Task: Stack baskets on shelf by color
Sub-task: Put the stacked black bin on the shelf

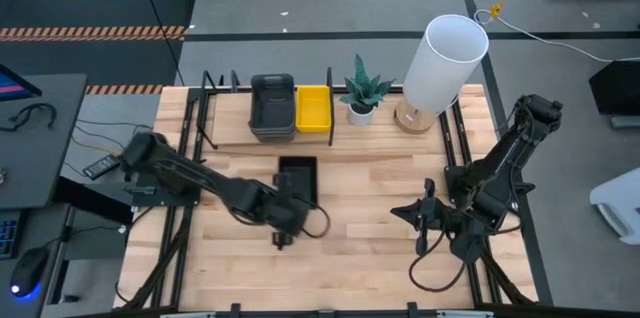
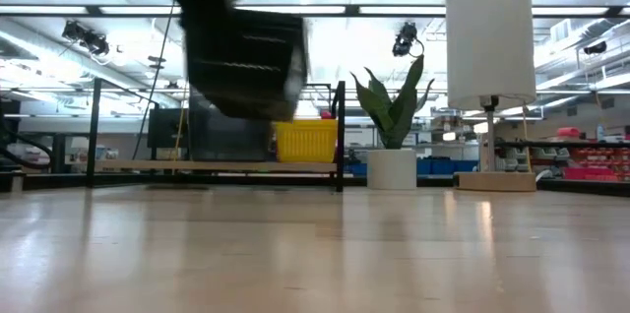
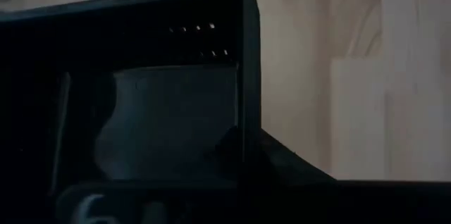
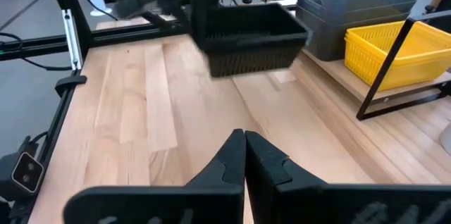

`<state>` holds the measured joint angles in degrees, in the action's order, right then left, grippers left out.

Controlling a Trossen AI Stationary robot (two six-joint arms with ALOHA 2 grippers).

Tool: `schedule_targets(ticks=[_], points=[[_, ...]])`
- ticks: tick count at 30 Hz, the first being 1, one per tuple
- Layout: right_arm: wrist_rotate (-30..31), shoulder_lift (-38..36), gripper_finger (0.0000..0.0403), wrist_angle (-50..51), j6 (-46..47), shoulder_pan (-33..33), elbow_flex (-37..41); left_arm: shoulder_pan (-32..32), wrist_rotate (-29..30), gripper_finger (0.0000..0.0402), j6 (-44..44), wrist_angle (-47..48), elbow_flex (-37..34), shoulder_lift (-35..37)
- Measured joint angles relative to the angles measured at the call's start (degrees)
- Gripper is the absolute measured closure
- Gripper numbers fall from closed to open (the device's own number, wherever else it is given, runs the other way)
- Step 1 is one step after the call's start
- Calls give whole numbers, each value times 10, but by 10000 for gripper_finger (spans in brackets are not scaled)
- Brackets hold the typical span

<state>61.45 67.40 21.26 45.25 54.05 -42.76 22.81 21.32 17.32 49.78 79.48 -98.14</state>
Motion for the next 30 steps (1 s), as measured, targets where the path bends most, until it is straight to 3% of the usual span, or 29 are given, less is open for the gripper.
schedule_targets(ticks=[6, 13, 18, 24, 30], points=[[5, 0, 398, 0, -2, 3, 0, -11, 2, 385, -5, 1, -113, 152], [5, 0, 398, -1, -2, 3, 0, -30, -10, 385, 24, 72, -155, 281], [5, 0, 398, -1, -2, 2, 0, -38, -33, 385, 59, 152, -160, 322], [5, 0, 398, -1, -3, 2, 0, -37, -83, 385, 84, 154, -233, 354], [5, 0, 398, -1, -4, 2, 0, -37, -50, 385, 107, 148, -307, 374]])
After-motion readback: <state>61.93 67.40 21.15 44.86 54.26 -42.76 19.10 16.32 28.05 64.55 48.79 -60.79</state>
